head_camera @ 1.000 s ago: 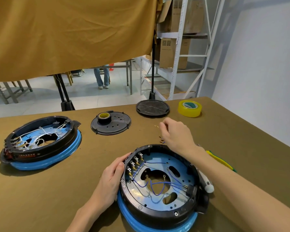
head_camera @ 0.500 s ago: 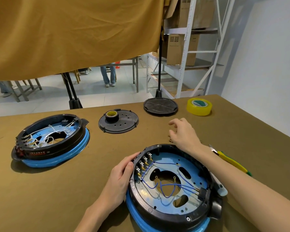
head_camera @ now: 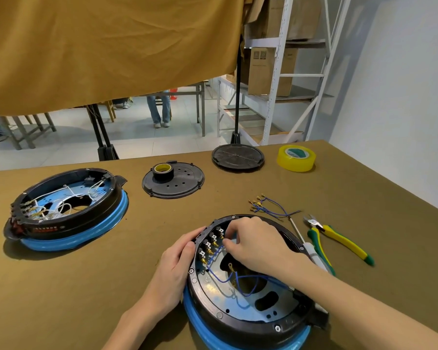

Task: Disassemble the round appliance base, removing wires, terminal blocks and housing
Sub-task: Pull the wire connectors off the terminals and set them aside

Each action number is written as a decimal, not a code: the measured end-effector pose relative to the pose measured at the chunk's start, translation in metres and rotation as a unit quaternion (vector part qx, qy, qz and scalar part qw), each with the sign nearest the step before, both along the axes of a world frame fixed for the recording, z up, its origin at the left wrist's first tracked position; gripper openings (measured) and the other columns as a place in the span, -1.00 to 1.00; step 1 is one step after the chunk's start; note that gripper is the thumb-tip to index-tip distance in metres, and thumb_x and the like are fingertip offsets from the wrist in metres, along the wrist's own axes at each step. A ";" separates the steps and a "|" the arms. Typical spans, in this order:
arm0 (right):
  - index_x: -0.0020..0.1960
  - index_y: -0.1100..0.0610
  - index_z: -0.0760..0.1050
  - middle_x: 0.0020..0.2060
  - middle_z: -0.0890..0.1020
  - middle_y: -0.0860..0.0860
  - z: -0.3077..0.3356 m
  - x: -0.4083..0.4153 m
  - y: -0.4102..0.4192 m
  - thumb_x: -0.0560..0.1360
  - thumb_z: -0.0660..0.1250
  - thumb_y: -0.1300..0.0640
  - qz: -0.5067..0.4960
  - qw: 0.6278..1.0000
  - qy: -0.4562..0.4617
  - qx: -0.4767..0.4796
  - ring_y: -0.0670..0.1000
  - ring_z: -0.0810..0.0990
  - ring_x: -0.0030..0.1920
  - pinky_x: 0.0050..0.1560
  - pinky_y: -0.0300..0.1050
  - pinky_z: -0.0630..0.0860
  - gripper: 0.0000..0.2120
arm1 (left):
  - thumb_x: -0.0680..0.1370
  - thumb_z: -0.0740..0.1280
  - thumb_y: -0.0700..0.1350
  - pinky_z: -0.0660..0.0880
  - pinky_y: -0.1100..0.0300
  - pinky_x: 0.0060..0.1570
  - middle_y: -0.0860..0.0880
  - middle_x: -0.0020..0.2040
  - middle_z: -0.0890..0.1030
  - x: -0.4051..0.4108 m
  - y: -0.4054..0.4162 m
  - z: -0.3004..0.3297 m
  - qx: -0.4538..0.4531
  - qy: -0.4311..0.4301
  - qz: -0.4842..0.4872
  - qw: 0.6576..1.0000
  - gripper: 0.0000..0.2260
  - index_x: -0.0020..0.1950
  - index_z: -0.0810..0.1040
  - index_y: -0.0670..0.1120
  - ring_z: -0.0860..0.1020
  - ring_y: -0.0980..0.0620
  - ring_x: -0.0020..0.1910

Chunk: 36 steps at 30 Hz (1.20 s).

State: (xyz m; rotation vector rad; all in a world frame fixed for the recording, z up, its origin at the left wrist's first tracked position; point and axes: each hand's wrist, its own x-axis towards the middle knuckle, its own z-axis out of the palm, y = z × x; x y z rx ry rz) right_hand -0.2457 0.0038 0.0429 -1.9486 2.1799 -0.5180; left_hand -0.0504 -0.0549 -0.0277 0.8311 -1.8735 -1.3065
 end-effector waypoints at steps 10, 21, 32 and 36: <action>-0.11 0.19 0.65 -0.19 0.69 0.10 -0.001 0.001 -0.018 0.56 0.31 -0.02 -0.026 0.997 -0.031 0.073 0.08 0.60 -0.11 -0.17 -0.01 0.56 -0.71 | 0.63 0.03 0.29 0.25 0.02 0.56 0.29 0.50 0.44 0.000 0.001 0.002 -0.049 -0.030 0.003 0.998 -0.45 0.57 0.38 0.14 0.34 0.27 0.52; -0.33 0.08 0.42 -0.46 0.39 0.00 -0.014 0.007 -0.023 0.49 0.30 0.00 -0.059 0.994 -0.059 0.076 0.11 0.42 -0.35 -0.32 -0.08 0.36 -0.73 | 0.65 0.05 0.25 0.34 -0.03 0.49 0.23 0.48 0.50 0.000 -0.003 -0.003 -0.024 -0.017 -0.016 0.999 -0.50 0.57 0.38 0.17 0.43 0.20 0.48; -0.13 0.15 0.55 -0.34 0.59 0.03 -0.017 0.005 -0.018 0.60 0.27 -0.03 -0.013 0.998 -0.047 0.037 0.12 0.59 -0.23 -0.32 -0.10 0.37 -0.73 | 0.67 0.06 0.20 0.35 0.00 0.45 0.22 0.46 0.52 0.000 -0.005 -0.005 -0.027 -0.011 -0.021 0.999 -0.53 0.56 0.40 0.18 0.44 0.18 0.48; -0.14 0.12 0.51 -0.30 0.59 0.03 -0.017 0.005 -0.017 0.61 0.26 -0.02 -0.005 0.998 -0.047 0.033 0.11 0.56 -0.22 -0.31 -0.09 0.35 -0.76 | 0.67 0.06 0.18 0.36 0.02 0.44 0.22 0.45 0.53 0.000 -0.004 -0.005 -0.033 -0.006 -0.019 0.999 -0.53 0.55 0.42 0.16 0.45 0.17 0.47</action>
